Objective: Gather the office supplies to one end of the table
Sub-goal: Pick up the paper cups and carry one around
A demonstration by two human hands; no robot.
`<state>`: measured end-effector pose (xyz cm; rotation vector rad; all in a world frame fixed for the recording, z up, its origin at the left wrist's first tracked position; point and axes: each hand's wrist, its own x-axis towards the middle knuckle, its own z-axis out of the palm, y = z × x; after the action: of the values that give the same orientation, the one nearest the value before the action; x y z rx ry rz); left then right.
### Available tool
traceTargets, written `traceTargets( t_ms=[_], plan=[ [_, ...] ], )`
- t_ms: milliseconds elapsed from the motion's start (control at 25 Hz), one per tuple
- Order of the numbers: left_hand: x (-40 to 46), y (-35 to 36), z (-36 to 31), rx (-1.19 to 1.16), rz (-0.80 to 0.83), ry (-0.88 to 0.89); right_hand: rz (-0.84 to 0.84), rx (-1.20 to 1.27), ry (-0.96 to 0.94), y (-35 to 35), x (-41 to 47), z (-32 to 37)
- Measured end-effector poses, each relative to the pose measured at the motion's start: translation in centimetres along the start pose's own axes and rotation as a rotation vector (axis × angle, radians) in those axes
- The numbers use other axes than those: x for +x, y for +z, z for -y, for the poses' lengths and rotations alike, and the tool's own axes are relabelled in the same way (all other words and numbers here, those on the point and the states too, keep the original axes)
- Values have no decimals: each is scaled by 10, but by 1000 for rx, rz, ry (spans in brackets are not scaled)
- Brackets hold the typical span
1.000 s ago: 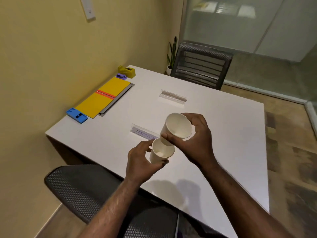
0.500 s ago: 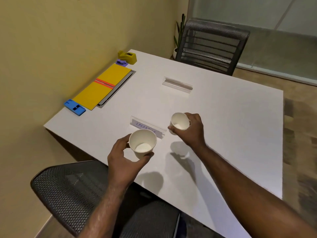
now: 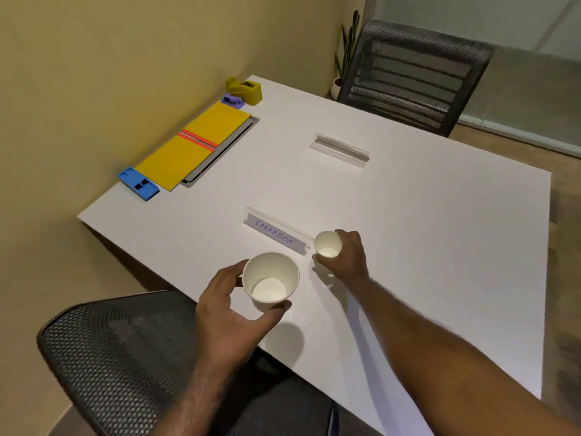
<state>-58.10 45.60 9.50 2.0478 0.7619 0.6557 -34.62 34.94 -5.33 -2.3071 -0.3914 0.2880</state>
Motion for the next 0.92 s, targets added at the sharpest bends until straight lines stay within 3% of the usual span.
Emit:
traceTargets(
  t_ms=[520,760,920],
  plan=[
    [-8,-10,-8,1,11,22,25,-136,38,9,-1,-17],
    [-17,-10,-10,9,19,38,43,-97,-13,-23,-41,-21],
    [-27,-5,-21,-55,55,50,-53,-39,-63,-60,-84,-17]
  ],
)
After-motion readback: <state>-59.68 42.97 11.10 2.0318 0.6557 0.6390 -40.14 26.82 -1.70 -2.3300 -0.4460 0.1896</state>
